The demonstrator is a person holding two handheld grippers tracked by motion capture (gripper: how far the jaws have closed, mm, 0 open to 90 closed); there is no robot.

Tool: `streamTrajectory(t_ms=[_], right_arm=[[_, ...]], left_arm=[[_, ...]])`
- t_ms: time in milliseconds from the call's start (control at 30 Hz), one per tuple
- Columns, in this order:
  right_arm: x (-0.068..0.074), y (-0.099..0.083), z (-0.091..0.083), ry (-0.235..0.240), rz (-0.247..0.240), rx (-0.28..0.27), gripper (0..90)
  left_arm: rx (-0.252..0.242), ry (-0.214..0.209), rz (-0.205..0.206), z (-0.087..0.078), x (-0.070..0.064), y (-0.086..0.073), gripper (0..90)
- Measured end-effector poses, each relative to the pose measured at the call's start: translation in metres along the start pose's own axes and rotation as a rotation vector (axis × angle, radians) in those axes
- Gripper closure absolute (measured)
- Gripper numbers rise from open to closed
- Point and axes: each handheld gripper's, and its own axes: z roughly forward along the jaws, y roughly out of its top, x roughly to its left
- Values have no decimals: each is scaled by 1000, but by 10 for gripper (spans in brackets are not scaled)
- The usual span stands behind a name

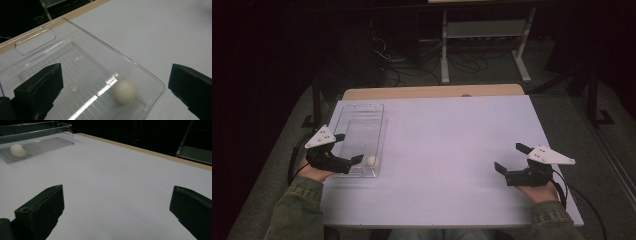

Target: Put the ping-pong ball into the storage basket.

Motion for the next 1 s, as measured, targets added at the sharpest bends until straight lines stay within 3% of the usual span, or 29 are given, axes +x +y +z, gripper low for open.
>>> streamTrajectory(t_ms=[67,333,533,700,867,1000], right_arm=[[-1,0,-1,-5,3,-5,0],[0,0,-2,-8,2,-14,0],[0,1,-3,-12,-3,-26,0],[0,1,-3,-10,-3,-26,0],[-1,0,-5,-6,6,-40,0],[0,0,-7,-3,12,-44,0]], left_arm=[[-6,12,9,-2,0,-1,0],[-78,57,-29,-12,1,-12,0],[-109,68,-41,-18,-1,-24,0],[-155,96,-74,-21,-2,-33,0],[-247,137,-127,-27,-2,-44,0],[-280,160,-150,-32,-4,-55,0]])
